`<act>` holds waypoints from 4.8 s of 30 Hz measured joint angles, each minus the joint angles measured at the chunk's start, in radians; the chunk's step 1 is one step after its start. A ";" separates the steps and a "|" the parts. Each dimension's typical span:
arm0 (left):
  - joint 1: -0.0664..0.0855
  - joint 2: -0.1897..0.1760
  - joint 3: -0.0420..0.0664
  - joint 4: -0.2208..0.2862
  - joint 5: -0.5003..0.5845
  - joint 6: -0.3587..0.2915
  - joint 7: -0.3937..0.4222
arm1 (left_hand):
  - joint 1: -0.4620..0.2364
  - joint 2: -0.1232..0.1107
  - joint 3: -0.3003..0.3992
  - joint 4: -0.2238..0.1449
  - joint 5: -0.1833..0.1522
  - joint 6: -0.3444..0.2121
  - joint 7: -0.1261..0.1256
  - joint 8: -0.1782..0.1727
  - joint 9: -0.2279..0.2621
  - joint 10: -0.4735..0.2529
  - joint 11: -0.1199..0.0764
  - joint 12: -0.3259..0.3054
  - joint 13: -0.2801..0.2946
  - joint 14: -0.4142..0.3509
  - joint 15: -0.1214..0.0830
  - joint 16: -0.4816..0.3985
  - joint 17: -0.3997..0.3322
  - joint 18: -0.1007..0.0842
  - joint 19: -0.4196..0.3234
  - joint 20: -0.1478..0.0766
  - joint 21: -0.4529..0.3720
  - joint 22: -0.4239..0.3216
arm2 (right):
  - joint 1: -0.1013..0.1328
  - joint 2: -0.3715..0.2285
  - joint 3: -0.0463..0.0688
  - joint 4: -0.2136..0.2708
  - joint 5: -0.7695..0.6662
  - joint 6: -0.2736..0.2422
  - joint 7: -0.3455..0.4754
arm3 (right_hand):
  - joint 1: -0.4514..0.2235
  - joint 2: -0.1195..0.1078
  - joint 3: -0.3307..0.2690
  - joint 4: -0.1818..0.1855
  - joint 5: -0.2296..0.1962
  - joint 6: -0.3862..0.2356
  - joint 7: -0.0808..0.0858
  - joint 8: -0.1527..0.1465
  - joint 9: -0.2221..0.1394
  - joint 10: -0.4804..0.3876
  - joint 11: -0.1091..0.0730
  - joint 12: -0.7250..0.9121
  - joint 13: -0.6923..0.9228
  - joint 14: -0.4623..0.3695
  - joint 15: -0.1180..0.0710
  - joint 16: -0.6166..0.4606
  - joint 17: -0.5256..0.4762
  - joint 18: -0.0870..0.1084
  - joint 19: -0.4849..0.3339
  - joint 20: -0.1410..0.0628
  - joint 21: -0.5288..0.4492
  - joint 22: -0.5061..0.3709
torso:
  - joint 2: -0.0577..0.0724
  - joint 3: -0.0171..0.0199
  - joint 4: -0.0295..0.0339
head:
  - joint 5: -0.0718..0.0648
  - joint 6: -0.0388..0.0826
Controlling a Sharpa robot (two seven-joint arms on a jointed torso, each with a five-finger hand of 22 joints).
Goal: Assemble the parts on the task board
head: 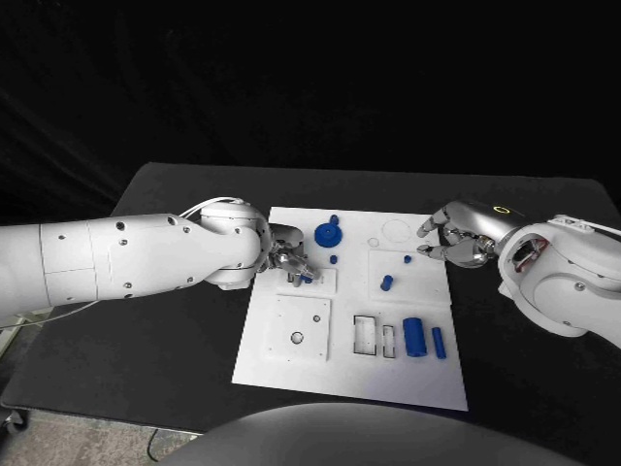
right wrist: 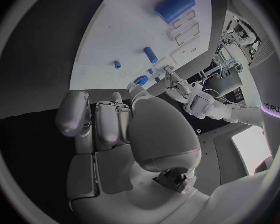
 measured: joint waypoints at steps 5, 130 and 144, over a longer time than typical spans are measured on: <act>-0.001 0.002 -0.001 0.002 0.017 -0.009 0.000 | 0.012 -0.001 0.011 -0.011 0.102 0.000 0.000 0.000 0.005 0.000 0.000 -0.011 0.000 0.000 0.000 0.000 0.000 0.000 0.000 0.000 -0.003 0.000 | 0.000 0.000 0.000 -0.001 0.000 0.000 0.000 | -0.001 -0.001 0.000 0.000 0.000 0.000 0.000 0.000 0.000 0.000 0.000 0.000 0.000 0.000 0.000 0.000 0.000 0.000 0.000 0.000 0.000 0.000 | 0.000 0.0000 0.0000 | 0.000 0.000; 0.038 -0.019 -0.001 0.037 0.076 -0.038 0.007 | 0.118 -0.022 0.109 -0.122 0.183 0.002 -0.012 0.019 0.107 0.001 -0.013 -0.025 0.000 0.000 -0.007 -0.024 0.000 0.000 0.015 -0.014 -0.028 0.000 | -0.018 0.001 0.000 -0.018 0.029 0.027 -0.005 | -0.001 -0.001 0.012 -0.001 0.000 0.000 0.000 0.000 -0.002 -0.001 0.001 -0.009 0.006 0.000 0.000 -0.010 -0.009 0.000 0.000 0.000 -0.008 0.000 | 0.000 0.0005 0.0005 | -0.006 0.000; 0.060 0.040 -0.001 -0.044 0.089 0.073 0.005 | 0.115 -0.027 0.129 -0.122 0.156 0.004 -0.011 0.019 0.102 0.000 -0.014 -0.025 0.000 -0.004 -0.011 -0.024 0.000 0.000 0.015 -0.014 -0.028 0.000 | -0.019 0.000 0.000 -0.017 0.031 0.028 -0.005 | -0.001 -0.001 0.012 -0.001 0.000 0.000 0.000 0.000 -0.002 -0.002 0.002 -0.008 0.006 0.000 0.000 -0.010 -0.009 0.000 0.000 0.000 -0.008 0.000 | 0.000 0.0004 0.0005 | -0.008 0.000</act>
